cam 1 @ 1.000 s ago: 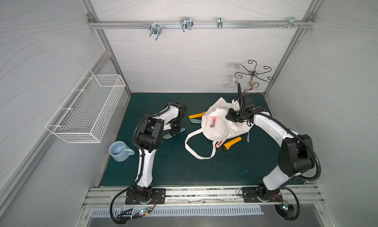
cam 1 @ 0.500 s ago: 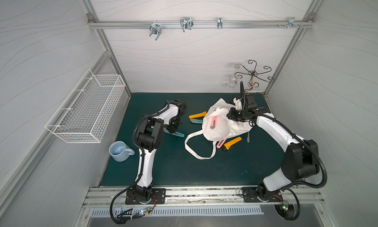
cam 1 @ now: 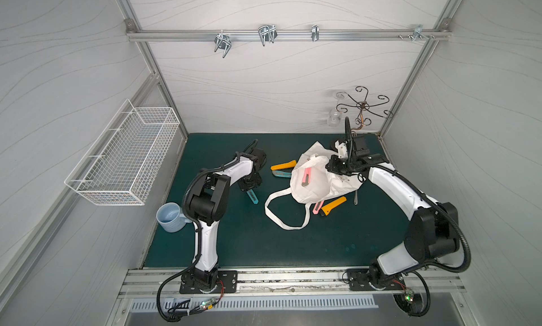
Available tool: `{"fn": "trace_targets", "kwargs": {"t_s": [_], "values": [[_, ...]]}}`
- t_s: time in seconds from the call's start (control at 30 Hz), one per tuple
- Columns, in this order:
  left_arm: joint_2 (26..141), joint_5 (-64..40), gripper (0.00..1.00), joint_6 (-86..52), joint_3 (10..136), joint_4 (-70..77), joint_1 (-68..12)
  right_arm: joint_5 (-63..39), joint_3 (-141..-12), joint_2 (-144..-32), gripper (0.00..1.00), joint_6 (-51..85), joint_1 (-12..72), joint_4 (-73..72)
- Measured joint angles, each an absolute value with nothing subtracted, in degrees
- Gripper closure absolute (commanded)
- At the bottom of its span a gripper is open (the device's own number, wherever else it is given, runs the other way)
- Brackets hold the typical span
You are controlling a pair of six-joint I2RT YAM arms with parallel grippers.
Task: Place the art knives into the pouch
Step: Adjust the utility knife at the center of the board, then pick up the utility knife at the center of the board.
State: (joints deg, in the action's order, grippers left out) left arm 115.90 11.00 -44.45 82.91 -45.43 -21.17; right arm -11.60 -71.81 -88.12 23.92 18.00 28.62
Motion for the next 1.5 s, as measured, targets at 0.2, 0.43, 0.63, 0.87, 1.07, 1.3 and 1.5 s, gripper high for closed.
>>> {"fn": "trace_targets", "kwargs": {"t_s": [0.2, 0.43, 0.63, 0.87, 1.07, 1.3, 1.5], "values": [[110.1, 7.2, 0.48, -35.5, 77.9, -41.5, -21.7, -11.6, -71.8, -88.1, 1.00, 23.9, 18.0, 28.8], [106.5, 7.2, 0.46, -32.3, 71.4, -39.2, -21.9, -11.6, -71.8, -88.1, 1.00, 23.5, 18.0, 29.0], [104.8, 8.1, 0.46, -35.2, 69.2, -38.7, -21.9, -11.6, -71.8, -88.1, 1.00, 23.3, 18.0, 29.1], [105.6, 7.8, 0.46, -40.4, 69.2, -36.4, -21.9, -11.6, -71.8, -88.1, 1.00, 22.9, 18.1, 29.1], [109.4, 8.0, 0.51, -44.1, 71.0, -36.4, -21.9, -11.6, -71.8, -88.1, 1.00, 22.6, 18.3, 29.2], [110.8, 8.0, 0.76, -46.5, 73.2, -37.8, -21.9, -11.6, -71.8, -88.1, 1.00, 22.6, 18.4, 29.2], [110.8, 8.1, 0.75, -46.4, 73.2, -37.9, -22.3, -11.5, -71.8, -88.1, 1.00, 22.6, 18.4, 29.2]]}}
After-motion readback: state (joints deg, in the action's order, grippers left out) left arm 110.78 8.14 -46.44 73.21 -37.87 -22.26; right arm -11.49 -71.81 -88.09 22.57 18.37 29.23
